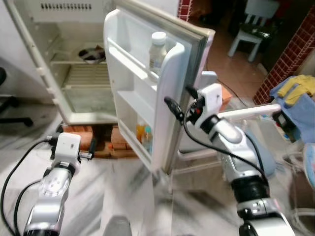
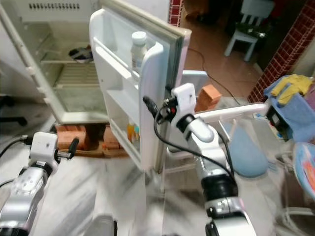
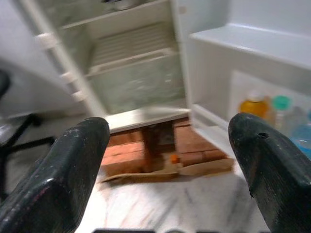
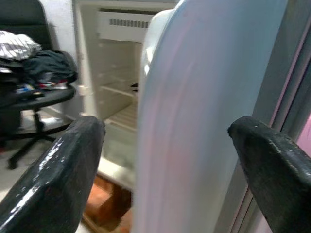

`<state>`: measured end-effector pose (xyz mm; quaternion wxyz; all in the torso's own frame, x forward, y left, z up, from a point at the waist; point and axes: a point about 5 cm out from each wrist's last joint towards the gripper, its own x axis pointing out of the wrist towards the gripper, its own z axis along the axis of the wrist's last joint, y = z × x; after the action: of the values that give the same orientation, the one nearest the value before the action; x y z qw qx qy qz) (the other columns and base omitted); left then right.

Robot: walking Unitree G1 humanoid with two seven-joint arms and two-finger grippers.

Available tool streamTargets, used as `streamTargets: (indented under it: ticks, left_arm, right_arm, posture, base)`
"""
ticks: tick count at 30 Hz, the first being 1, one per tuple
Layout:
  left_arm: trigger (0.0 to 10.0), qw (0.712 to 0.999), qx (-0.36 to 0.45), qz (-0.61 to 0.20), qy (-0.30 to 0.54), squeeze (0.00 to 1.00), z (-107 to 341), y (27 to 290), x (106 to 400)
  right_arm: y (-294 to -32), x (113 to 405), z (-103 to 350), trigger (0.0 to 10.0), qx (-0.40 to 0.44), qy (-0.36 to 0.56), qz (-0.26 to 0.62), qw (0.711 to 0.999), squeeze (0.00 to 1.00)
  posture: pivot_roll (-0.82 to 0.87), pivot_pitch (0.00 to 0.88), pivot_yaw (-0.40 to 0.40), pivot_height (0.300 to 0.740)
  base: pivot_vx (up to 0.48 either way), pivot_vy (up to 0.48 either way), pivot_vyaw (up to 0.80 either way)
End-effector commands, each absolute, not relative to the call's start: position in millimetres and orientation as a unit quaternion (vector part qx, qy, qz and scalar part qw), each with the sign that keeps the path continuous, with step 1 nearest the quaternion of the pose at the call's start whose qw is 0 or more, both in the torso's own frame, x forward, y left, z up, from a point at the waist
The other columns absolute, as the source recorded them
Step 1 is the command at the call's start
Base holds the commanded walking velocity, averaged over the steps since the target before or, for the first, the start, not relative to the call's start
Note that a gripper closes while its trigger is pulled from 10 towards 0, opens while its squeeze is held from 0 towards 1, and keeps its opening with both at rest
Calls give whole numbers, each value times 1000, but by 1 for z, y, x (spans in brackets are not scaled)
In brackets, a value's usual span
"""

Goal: Restocking fridge

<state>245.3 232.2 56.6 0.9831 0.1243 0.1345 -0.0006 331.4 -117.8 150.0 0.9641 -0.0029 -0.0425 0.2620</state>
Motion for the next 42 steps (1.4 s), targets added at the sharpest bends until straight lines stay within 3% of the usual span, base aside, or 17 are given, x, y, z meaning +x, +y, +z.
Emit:
streamTargets:
  ticks: [1, 8, 13, 16, 17, 21, 28, 33, 39, 42]
  left_arm:
    - [10000, 983, 127, 7, 129, 0, 61, 235, 245]
    - [10000, 981, 133, 16, 142, 0, 60, 240, 238]
    - [10000, 980, 132, 13, 149, 0, 57, 239, 235]
    - [10000, 980, 131, 8, 152, 0, 56, 239, 234]
    - [10000, 979, 129, 7, 156, 0, 54, 239, 232]
    - [10000, 979, 127, 7, 160, 0, 54, 240, 230]
    - [10000, 979, 126, 1, 162, 0, 53, 236, 232]
    - [10000, 978, 125, 1, 166, 0, 52, 236, 230]
    - [10000, 979, 119, 3, 167, 0, 51, 234, 226]
    - [10000, 980, 114, -3, 166, 0, 50, 232, 226]
  right_arm:
    - [-126, 337, 151, 10000, -8, -44, 224, 974, 0]
    - [-146, 343, 158, 10000, -32, -77, 134, 987, 0]
    - [-165, 333, 155, 10000, 17, -93, 96, 991, 0]
    - [-164, 326, 148, 10000, 42, -74, 127, 988, 0]
    - [-162, 315, 134, 10000, 41, -41, 174, 983, 0]
    - [-169, 302, 96, 10000, -14, 73, 207, 976, 0]
    - [-176, 337, 117, 10000, -43, 25, 123, 991, 0]
    - [-158, 366, 155, 10000, -17, -38, 120, 992, 0]
    - [-120, 371, 177, 10000, 72, -77, 266, 958, 0]
    - [-94, 354, 192, 10000, 177, -80, 419, 887, 0]
  posture:
    - [198, 0, -51, 740]
    - [210, 0, -59, 740]
    - [209, 0, -65, 740]
    - [209, 0, -65, 740]
    - [209, 0, -68, 740]
    - [199, 0, -63, 740]
    - [202, 0, -61, 740]
    - [218, 0, -68, 740]
    - [233, 0, -79, 740]
    - [237, 0, -86, 740]
  base:
    - [0, 0, 569]
    - [0, 0, 74]
    - [0, 0, 0]
    - [0, 0, 0]
    - [0, 0, 0]
    - [0, 0, 0]
    - [0, 0, 0]
    - [0, 0, 0]
    - [0, 0, 0]
    - [0, 0, 0]
